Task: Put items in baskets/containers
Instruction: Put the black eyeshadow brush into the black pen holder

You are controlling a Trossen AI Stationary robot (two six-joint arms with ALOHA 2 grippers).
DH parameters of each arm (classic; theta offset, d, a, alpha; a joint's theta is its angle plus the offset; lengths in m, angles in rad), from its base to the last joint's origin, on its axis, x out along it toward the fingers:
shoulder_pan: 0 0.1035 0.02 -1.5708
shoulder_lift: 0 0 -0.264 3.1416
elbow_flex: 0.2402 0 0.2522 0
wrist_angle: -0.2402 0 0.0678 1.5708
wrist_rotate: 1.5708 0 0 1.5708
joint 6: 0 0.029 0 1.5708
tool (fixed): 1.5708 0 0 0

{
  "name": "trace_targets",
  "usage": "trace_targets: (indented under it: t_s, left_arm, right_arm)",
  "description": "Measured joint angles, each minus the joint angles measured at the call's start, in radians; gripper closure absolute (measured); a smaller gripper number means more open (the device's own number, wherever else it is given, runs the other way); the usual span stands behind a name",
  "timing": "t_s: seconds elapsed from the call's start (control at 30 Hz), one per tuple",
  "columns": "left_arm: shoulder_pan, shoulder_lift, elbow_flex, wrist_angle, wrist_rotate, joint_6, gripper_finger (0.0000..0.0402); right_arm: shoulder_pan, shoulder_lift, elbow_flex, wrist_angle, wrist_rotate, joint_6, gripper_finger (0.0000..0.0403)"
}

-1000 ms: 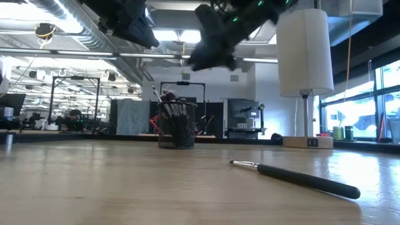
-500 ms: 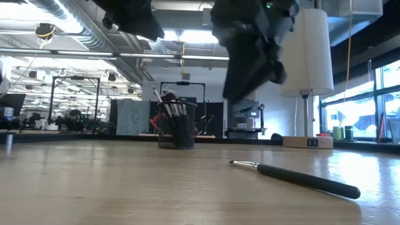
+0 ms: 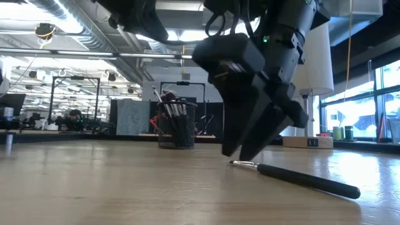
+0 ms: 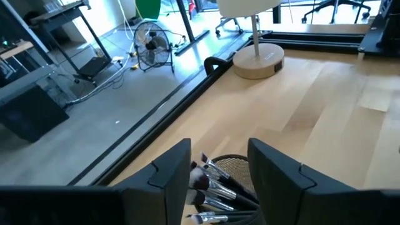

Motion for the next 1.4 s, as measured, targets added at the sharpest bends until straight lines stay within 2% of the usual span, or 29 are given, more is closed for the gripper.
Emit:
trace_targets:
  t_s: [0.13,0.27,0.67,0.9,1.1,1.27,1.33,1.4]
  left_arm:
    - [0.023,0.0,0.0,0.0,0.018,0.0,0.0247]
    - [0.039,0.0,0.0,0.0,0.041,0.0,0.0247]
    - [0.028,0.0,0.0,-0.009,0.057,-0.035,0.0247]
    - [0.007,0.0,0.0,-0.022,0.057,-0.052,0.0247]
    - [-0.001,0.0,0.0,-0.068,0.052,-0.095,0.0247]
    - [-0.003,0.0,0.0,-0.104,0.052,-0.128,0.0247]
    - [-0.006,0.0,0.0,-0.117,0.051,-0.139,0.0247]
    - [-0.006,0.0,0.0,-0.121,0.05,-0.139,0.0247]
  right_arm:
    - [0.007,0.018,0.002,0.043,-0.025,0.003,0.0215]
    - [0.016,0.022,0.003,0.031,-0.031,0.03,0.0218]
    - [0.049,0.124,0.005,0.027,-0.03,0.078,0.0326]
    - [0.057,0.153,0.007,0.086,-0.083,0.052,0.0384]
    - [0.056,0.154,0.07,0.008,-0.076,-0.072,0.0396]
    - [0.048,0.126,0.188,-0.167,0.018,-0.204,0.0399]
    - [0.04,0.097,0.218,-0.28,0.122,-0.262,0.04]
    - [0.022,0.049,0.247,-0.281,0.243,-0.314,0.0401]
